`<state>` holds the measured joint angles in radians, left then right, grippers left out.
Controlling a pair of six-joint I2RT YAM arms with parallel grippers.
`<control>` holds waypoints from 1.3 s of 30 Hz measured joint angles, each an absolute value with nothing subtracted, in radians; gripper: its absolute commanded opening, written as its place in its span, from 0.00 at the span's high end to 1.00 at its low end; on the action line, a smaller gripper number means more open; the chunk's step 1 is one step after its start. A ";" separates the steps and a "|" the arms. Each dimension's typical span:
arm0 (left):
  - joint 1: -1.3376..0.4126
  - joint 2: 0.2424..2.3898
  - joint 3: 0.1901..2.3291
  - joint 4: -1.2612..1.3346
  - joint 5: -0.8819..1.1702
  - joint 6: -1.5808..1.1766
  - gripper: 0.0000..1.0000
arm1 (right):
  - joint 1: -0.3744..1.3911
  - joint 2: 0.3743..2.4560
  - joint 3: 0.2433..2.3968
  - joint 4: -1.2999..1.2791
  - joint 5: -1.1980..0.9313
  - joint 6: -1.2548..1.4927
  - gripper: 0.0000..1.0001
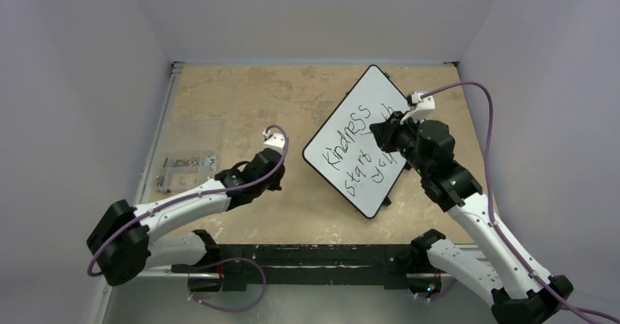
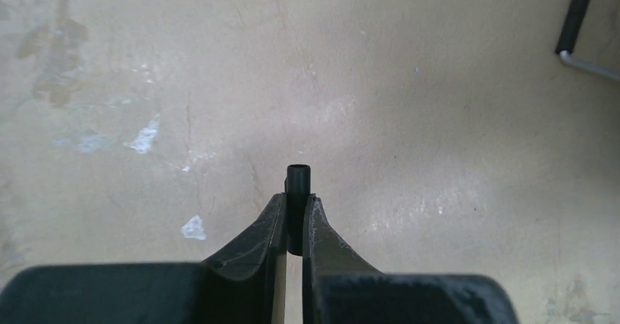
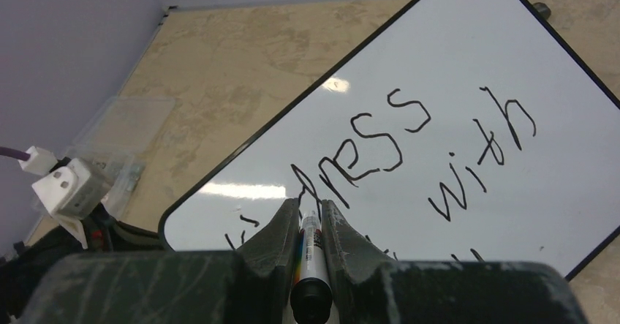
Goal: Write a sentence on the whiteboard
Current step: Insert the pen cap into the whiteboard marker.
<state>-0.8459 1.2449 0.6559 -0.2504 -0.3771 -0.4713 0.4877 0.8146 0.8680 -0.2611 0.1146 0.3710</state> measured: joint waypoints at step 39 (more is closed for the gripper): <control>-0.787 0.833 1.016 -0.605 0.465 -0.007 1.00 | 0.550 0.932 0.946 0.106 -0.677 0.627 1.00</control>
